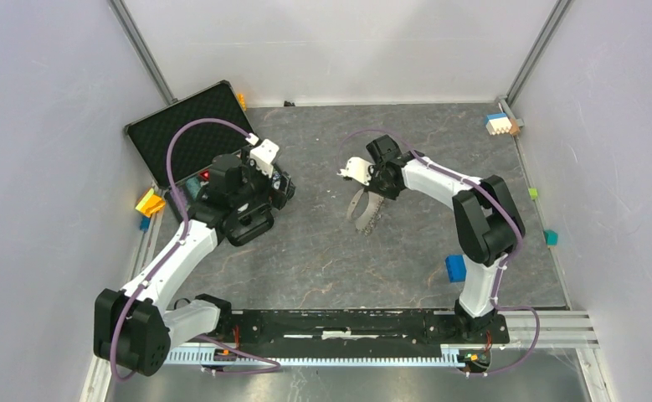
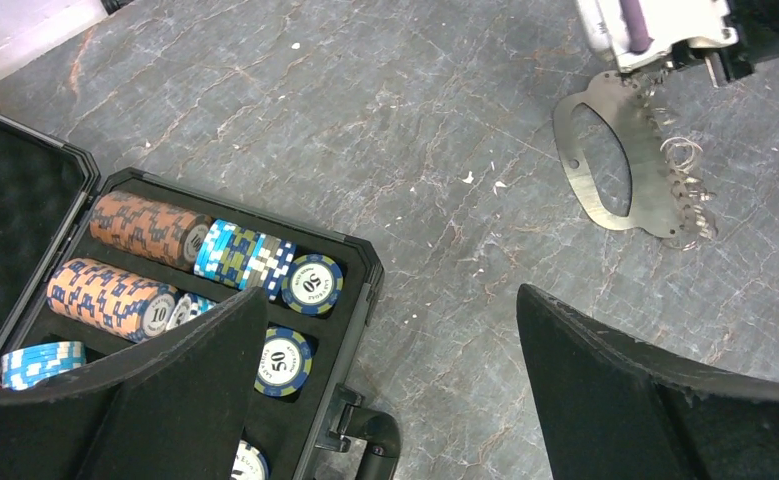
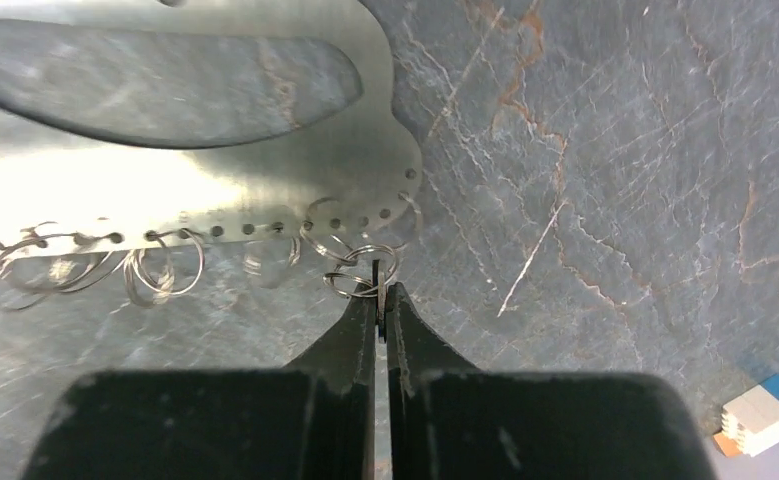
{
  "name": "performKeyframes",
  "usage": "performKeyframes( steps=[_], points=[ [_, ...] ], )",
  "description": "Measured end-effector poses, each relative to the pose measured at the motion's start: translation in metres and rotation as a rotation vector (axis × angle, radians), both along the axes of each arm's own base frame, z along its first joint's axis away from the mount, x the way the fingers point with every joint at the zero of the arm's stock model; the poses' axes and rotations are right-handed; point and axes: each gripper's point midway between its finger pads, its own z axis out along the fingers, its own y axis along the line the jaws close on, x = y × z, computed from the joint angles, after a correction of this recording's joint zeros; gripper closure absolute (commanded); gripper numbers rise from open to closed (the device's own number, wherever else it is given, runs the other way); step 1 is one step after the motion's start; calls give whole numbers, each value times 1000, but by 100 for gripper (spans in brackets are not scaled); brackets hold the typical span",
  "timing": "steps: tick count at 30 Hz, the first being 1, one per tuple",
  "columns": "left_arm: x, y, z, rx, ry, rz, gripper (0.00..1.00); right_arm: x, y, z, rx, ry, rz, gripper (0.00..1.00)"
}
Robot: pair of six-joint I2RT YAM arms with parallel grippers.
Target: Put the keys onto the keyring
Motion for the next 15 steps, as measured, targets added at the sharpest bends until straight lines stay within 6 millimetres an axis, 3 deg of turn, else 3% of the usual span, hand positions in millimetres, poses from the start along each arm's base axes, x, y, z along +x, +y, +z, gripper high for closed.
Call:
performKeyframes(
  steps=[4,8,15],
  points=[
    [-2,-2,-1,-5,7,-15,0,13,-19,-15,-56,-5,-20,100],
    [-4,-4,-2,-8,13,-26,0,22,-33,-17,-97,-29,-29,100],
    [-8,-7,-4,-14,27,-51,0,22,-58,-21,-200,-42,-35,93]
  ],
)
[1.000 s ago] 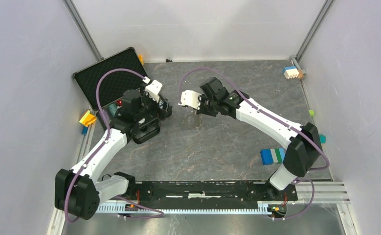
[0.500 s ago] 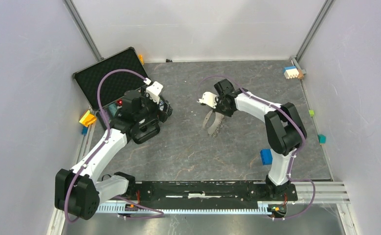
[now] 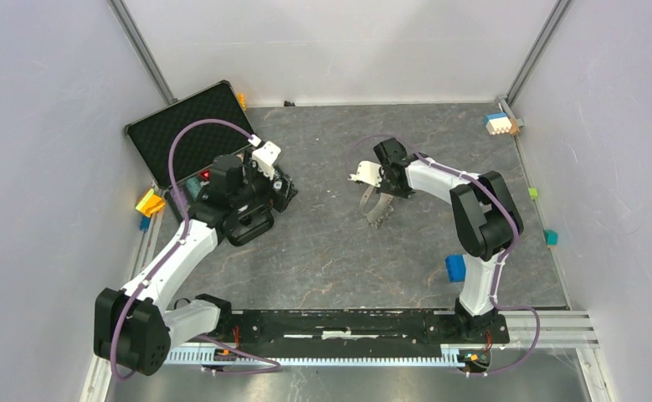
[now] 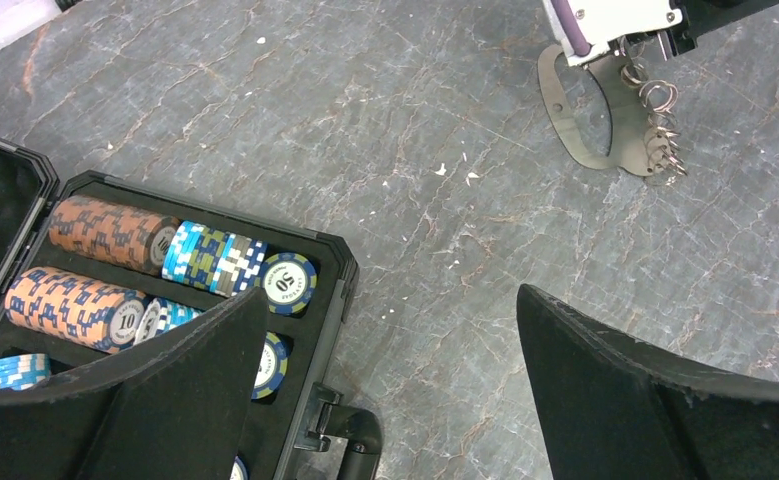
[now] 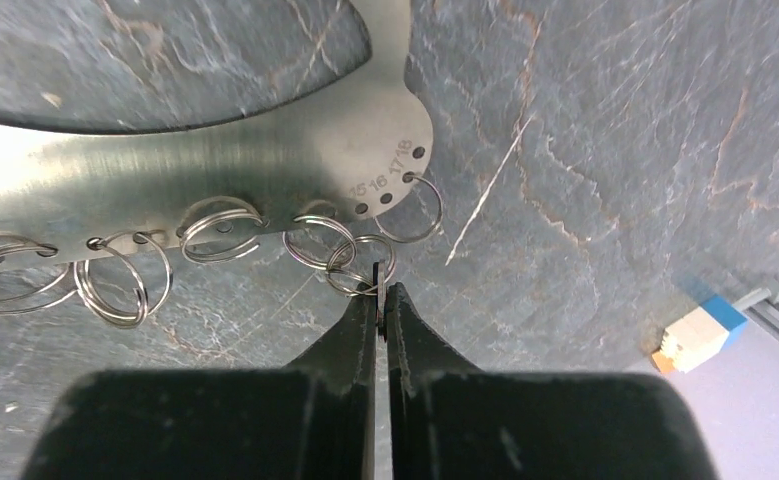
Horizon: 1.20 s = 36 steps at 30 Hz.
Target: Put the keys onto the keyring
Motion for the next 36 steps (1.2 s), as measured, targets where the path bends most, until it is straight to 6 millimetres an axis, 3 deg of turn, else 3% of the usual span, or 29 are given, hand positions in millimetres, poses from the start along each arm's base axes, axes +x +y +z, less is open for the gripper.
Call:
performKeyframes(
  steps=[8,13,20,33,36],
  points=[
    [-1,-2,0,-4,3,-11,0,-16,-27,-14,-124,19,-16,80],
    [-1,-2,1,-6,0,-14,0,-19,-36,-13,-160,2,-30,78],
    [-1,-3,1,-8,1,-17,0,-23,-50,-12,-164,5,-59,67],
    [-1,-3,1,-7,1,-17,0,-32,-79,-11,-166,33,-121,66],
    [-1,-3,1,-7,1,-17,0,-35,-84,-10,-158,39,-134,61]
  ],
)
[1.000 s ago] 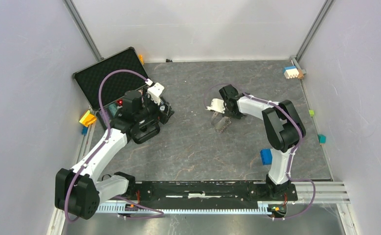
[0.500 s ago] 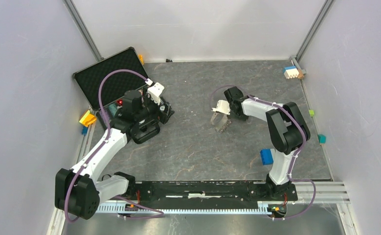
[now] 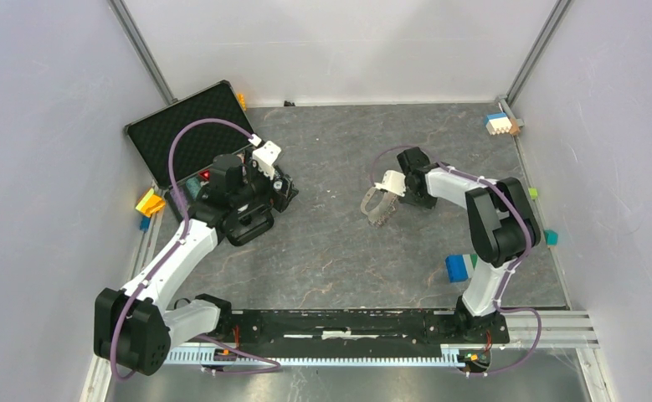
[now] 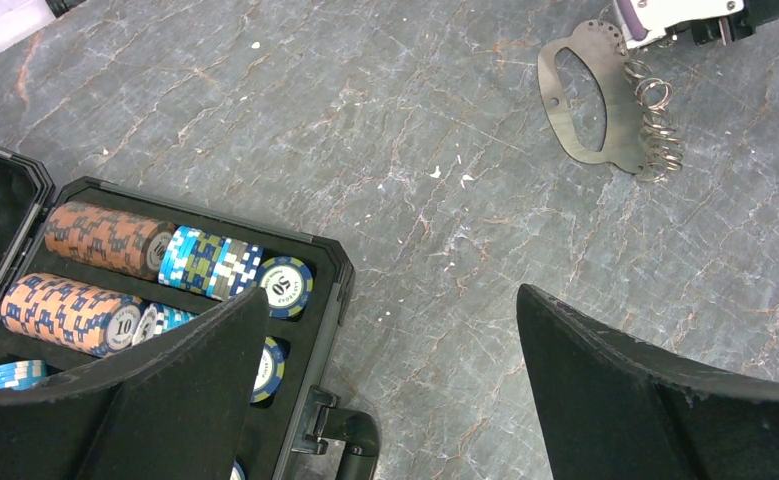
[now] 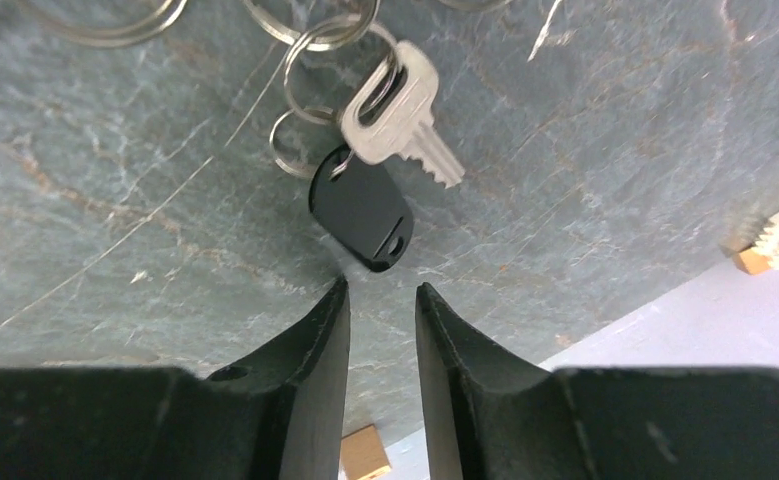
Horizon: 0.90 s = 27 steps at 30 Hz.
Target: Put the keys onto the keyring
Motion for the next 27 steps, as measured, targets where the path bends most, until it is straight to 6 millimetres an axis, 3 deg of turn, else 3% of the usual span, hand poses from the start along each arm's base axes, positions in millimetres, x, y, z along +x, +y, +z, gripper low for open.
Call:
performKeyframes(
  steps=[7,10,17,21,27],
  points=[
    [2,2,8,9,-3,9,0,-17,-3,13,124,-12,-37,31],
    [5,5,10,16,-12,32,0,-19,-6,37,219,-94,-73,2],
    [16,37,31,30,-122,184,0,-6,1,103,425,-366,-139,2],
    [20,61,45,32,-174,294,0,-2,3,130,494,-487,-182,2],
    [14,86,63,14,-232,399,0,-13,0,176,611,-686,-242,2]
  ],
)
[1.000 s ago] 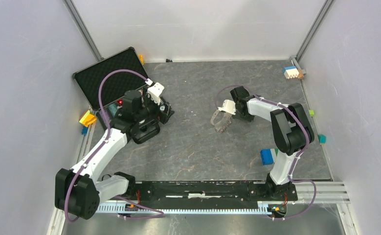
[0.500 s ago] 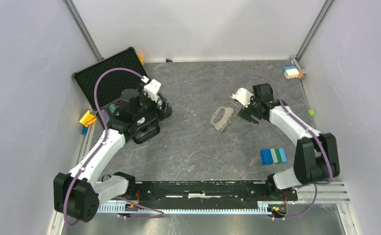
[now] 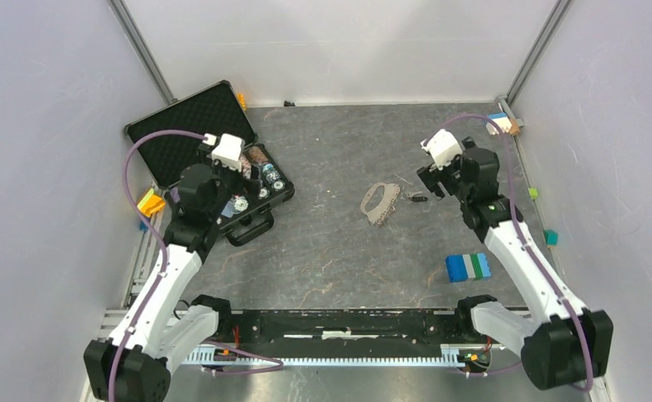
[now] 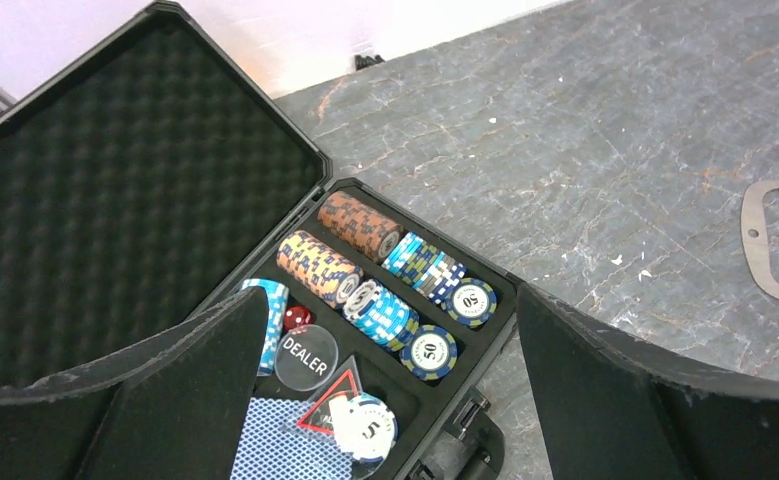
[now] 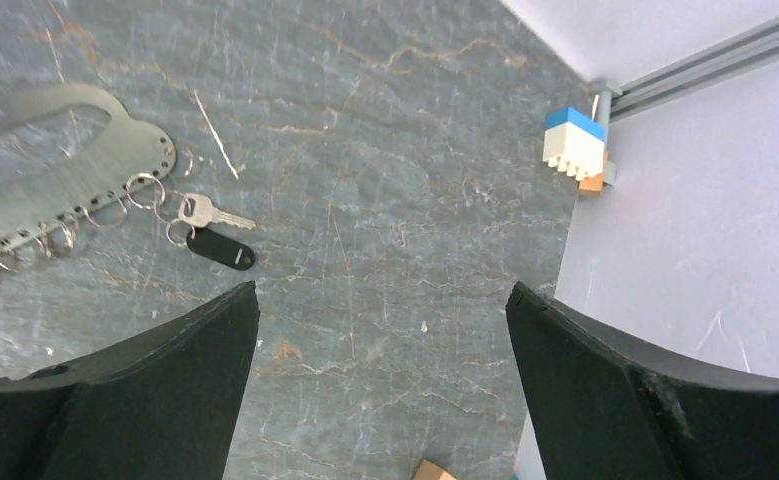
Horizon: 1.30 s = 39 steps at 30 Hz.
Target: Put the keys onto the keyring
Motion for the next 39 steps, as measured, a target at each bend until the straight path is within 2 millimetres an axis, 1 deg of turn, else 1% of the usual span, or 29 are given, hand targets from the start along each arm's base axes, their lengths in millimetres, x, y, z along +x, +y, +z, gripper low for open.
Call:
performKeyframes(
  steps=[2,4,7,12,14,17,20,23,25,29,31,35,39],
  points=[
    [-6,4,6,-20,-25,17,0,-6,2,14,50,-66,-9,2],
    [-12,6,14,-38,-53,26,0,-12,2,22,89,-117,-17,2],
    [-20,13,25,-61,-93,57,0,-21,2,21,130,-159,-27,2],
    [-38,31,34,-107,-149,147,0,-34,6,9,191,-165,-25,2],
    [-47,35,34,-118,-149,169,0,-38,8,9,208,-172,-13,2],
    [-59,37,31,-124,-132,166,0,-49,9,11,226,-213,2,2],
    [-70,37,25,-116,-104,157,0,-61,5,17,241,-292,3,2],
    [-76,39,18,-106,-72,158,0,-72,-1,23,255,-383,-7,2],
    [-79,39,18,-101,-52,159,0,-77,-5,27,264,-436,-17,2],
    [-83,38,30,-105,-54,147,0,-79,-7,37,285,-484,-26,2],
    [-83,37,34,-115,-60,139,0,-79,-7,36,289,-481,-25,2],
    [-84,34,31,-141,-49,118,0,-79,-2,33,303,-466,-4,2],
    [-90,35,25,-155,-51,105,0,-78,2,33,312,-451,10,2]
  ],
)
